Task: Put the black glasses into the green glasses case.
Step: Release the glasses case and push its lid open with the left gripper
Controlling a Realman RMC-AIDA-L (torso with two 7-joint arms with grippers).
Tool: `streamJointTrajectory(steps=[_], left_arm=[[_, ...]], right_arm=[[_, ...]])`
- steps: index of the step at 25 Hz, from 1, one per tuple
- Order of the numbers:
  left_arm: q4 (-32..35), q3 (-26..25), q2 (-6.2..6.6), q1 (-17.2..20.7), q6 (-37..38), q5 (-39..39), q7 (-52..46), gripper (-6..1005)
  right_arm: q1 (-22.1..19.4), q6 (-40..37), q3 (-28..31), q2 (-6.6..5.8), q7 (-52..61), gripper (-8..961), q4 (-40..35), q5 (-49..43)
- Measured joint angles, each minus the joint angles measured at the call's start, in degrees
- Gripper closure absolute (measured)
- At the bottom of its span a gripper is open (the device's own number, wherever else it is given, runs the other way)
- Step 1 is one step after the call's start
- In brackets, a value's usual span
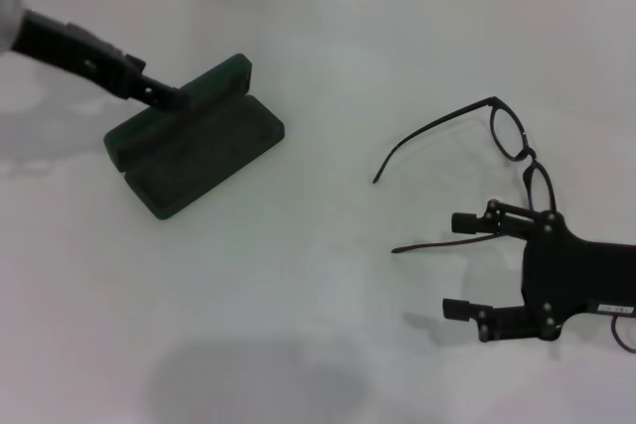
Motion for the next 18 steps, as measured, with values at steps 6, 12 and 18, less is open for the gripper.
streamJointTrajectory(steps=[6, 12, 18], left_arm=[[-2.13, 7.65, -1.5, -5.05, -4.47, 5.96, -3.16, 193], [-7.37, 9.77, -2.01, -8.21, -7.27, 10.02, -3.97, 208], [-7.91, 11.62, -2.11, -8.36, -7.89, 10.32, -3.83, 226]], right_arm=[[-0.31, -0.05, 0.01, 0.08, 0.04, 81, 0.03, -0.07], [-0.27, 0.08, 0.0, 0.17, 0.08, 81, 0.28, -0.11], [-0.16, 0.27, 0.0, 0.22, 0.1, 81, 0.5, -0.12]])
